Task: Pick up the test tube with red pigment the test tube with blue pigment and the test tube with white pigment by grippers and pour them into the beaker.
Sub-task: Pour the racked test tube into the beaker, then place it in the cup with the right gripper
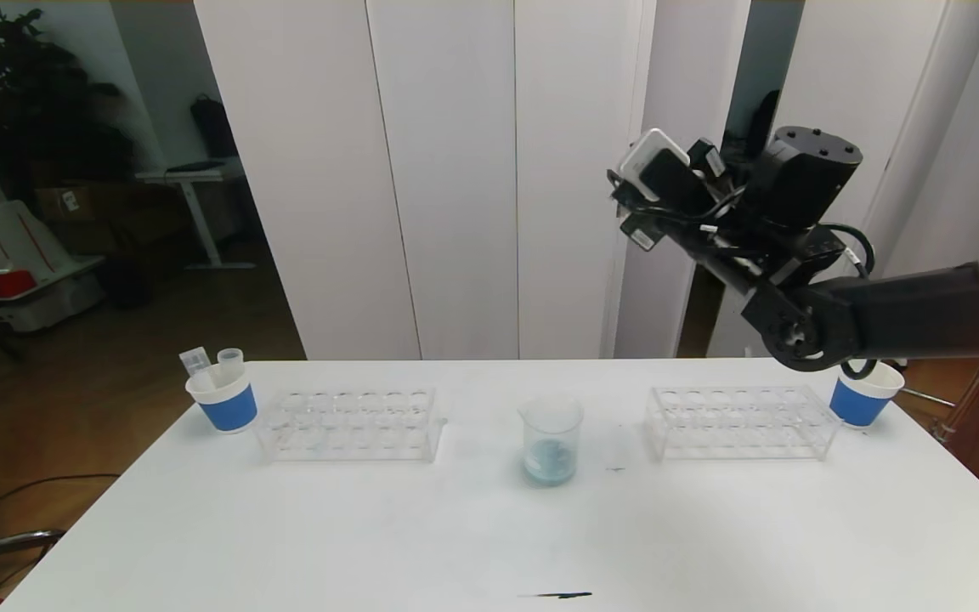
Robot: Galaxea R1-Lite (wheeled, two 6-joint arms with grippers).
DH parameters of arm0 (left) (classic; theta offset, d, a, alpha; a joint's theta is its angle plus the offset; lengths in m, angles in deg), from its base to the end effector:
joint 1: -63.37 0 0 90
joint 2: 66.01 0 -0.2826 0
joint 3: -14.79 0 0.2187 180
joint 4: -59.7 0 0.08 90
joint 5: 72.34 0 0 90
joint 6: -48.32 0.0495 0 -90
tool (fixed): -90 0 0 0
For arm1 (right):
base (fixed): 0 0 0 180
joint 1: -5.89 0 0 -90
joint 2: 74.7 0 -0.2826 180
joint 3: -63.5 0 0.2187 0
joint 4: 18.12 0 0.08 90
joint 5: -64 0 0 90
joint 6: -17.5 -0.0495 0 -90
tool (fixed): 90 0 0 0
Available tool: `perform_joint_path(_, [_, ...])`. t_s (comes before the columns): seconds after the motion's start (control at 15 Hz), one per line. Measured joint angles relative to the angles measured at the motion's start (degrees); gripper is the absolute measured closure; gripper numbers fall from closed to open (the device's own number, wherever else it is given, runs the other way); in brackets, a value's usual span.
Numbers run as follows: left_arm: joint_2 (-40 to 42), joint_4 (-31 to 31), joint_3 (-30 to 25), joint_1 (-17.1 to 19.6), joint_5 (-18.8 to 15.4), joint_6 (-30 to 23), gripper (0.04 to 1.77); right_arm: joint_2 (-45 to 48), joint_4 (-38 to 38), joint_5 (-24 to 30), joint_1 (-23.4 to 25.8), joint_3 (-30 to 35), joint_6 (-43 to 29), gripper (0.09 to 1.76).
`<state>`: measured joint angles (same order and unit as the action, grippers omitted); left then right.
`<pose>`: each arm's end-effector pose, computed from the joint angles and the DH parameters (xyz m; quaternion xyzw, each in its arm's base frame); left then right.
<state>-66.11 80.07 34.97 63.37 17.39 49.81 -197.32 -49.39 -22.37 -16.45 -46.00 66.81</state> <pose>0.0523 -0.0002 0.0749 0.0130 0.0025 -0.0024 0.9999 0.4505 0.1885 0.2287 -0.3781 -0.2340 0.1367 0.8852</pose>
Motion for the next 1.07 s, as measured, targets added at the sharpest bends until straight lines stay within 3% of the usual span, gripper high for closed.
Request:
perform_joint_path(0.27, [0.0,0.0,0.0,0.0,0.0,0.0,0.08,3.5,0.1,-13.5,0.5,4.1,-22.4,1.26])
perform_joint_path(0.6, [0.0,0.0,0.0,0.0,0.0,0.0,0.08,7.5,0.0,-22.1,0.6,19.2,-44.5,1.26])
perform_joint_path(0.87, [0.0,0.0,0.0,0.0,0.0,0.0,0.08,10.1,-0.2,-24.4,1.7,30.4,-53.8,1.26])
perform_joint_path(1.07, [0.0,0.0,0.0,0.0,0.0,0.0,0.08,11.3,-0.4,-24.6,4.0,34.9,-55.8,1.26])
